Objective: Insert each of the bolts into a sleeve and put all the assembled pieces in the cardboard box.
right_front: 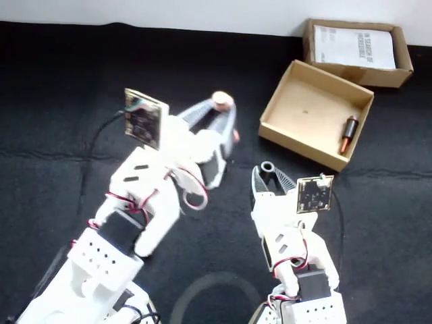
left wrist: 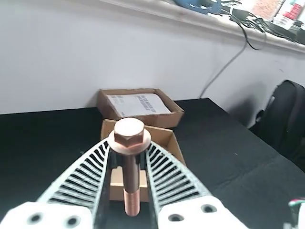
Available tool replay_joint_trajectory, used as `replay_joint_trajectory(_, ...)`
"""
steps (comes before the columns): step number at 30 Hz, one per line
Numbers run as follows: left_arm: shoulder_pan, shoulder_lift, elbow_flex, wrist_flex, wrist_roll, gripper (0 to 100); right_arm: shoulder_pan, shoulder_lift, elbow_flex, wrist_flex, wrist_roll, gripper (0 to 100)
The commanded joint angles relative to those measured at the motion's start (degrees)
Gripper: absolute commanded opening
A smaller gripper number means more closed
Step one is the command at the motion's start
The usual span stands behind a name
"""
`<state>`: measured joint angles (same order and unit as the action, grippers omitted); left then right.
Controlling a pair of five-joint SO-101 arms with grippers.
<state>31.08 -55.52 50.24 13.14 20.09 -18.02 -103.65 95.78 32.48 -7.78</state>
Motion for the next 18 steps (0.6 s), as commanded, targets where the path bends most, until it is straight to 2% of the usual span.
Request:
replay_joint_trajectory(1, 4.79, 2.68, -3.82, -1.67, -0.18, 1, -0.40, -1.01, 4.26, 0.13, -0.70, 0.7)
replay_joint_trajectory(7, 5.32, 12.00, -5.41, -9.67, -0.26, 1, -2.15, -1.01, 4.26, 0.13, -0.62, 0.7)
replay_joint_trajectory(18, 5.32, 17.98, -5.76, -9.85, 0.09, 1, -2.51, -1.01, 4.26, -0.13, -0.62, 0.7)
